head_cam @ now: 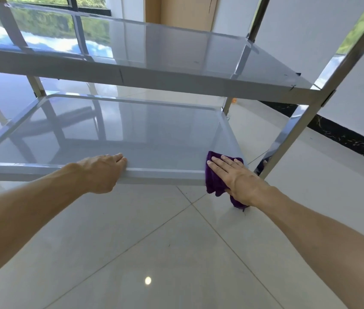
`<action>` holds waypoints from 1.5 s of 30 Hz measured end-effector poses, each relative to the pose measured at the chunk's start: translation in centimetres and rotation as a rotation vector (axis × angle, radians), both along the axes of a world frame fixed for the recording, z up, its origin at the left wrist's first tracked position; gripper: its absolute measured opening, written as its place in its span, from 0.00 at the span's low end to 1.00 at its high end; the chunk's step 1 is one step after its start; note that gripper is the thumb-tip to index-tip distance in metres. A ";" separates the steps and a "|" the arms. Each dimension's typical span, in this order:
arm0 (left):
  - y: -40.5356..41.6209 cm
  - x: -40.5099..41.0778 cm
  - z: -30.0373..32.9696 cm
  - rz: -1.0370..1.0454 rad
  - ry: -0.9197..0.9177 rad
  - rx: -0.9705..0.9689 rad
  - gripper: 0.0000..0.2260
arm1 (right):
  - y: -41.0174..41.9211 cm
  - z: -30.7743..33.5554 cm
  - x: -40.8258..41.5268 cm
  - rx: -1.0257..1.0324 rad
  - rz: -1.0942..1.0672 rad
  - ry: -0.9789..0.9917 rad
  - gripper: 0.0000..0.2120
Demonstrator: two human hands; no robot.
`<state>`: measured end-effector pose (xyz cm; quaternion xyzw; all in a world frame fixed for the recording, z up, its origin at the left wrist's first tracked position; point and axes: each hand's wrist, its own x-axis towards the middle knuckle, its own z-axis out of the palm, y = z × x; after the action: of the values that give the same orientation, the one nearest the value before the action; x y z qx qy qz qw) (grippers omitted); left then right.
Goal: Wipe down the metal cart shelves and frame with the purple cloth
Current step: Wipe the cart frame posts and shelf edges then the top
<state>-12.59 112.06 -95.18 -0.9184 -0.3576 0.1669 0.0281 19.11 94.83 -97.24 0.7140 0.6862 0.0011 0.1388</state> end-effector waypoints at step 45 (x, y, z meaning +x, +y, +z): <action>-7.6 13.3 12.8 -0.296 -0.902 0.608 0.21 | -1.8 6.8 1.2 1.307 -0.665 0.960 0.28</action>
<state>0.67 104.49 -82.35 -0.8897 -0.2334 -0.3587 0.1589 20.30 93.04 -90.40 0.7368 0.2888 0.0531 -0.6090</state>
